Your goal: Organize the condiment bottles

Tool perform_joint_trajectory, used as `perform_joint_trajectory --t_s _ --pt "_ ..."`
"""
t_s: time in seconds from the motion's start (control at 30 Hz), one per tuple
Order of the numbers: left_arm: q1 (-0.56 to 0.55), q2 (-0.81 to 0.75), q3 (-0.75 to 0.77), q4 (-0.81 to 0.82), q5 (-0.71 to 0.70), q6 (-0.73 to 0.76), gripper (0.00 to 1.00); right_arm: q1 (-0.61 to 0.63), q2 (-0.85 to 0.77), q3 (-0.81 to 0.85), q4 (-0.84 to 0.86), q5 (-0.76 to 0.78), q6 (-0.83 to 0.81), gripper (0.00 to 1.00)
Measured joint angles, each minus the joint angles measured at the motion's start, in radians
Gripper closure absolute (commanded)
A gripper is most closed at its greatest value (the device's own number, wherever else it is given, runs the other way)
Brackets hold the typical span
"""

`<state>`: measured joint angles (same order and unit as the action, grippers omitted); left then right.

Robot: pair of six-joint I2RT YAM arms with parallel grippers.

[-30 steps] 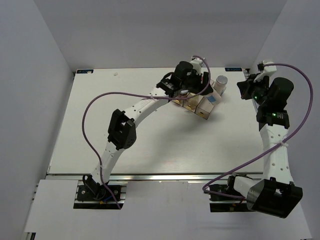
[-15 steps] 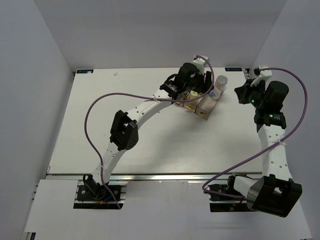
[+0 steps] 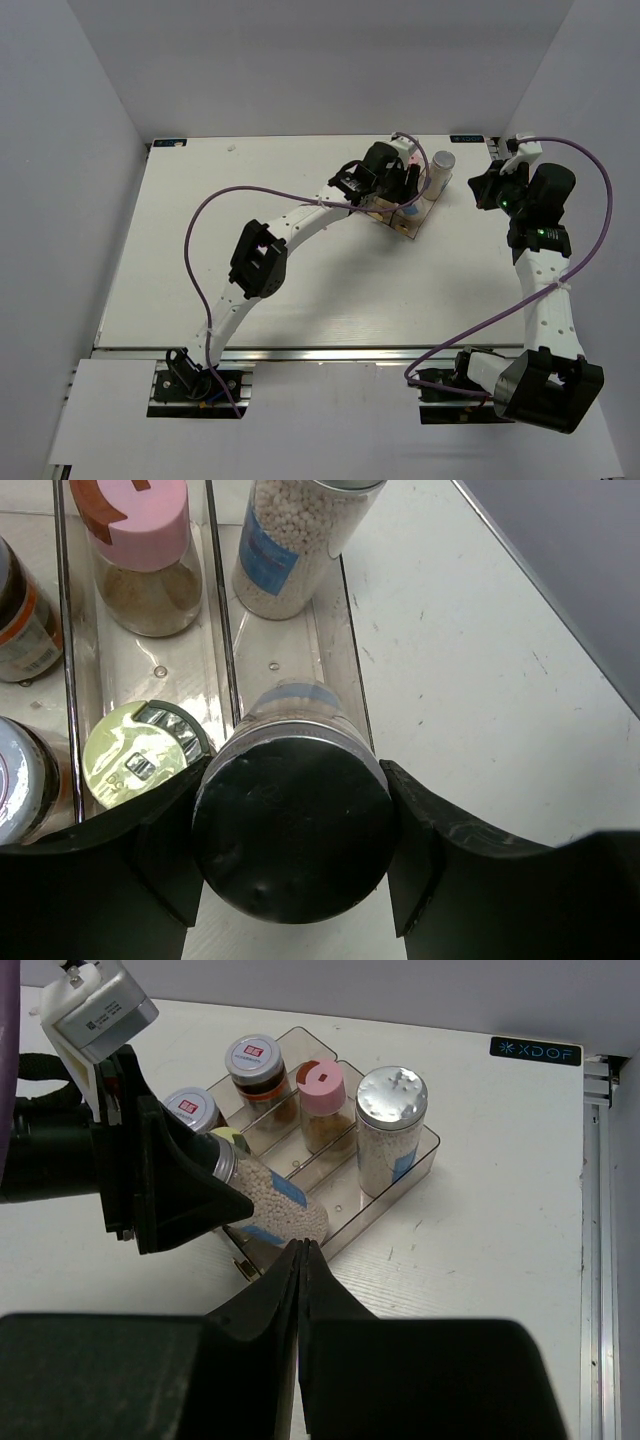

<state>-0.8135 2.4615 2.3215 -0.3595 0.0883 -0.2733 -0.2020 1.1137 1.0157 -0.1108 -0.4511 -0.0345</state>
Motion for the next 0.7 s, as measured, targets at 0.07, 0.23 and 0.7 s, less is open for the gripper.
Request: perform_joint_trajectory --t_s 0.07,0.23,0.7 --pt "0.0 0.002 0.0 -0.003 0.0 0.004 0.92 0.0 0.0 -0.001 0.0 0.0 0.0 1.0" --pt "0.0 0.002 0.0 -0.011 0.0 0.009 0.55 0.0 0.002 -0.012 0.002 -0.001 0.0 1.0" --pt "-0.011 0.002 0.0 0.002 -0.011 0.019 0.12 0.0 0.008 -0.034 -0.002 0.0 0.0 1.0"
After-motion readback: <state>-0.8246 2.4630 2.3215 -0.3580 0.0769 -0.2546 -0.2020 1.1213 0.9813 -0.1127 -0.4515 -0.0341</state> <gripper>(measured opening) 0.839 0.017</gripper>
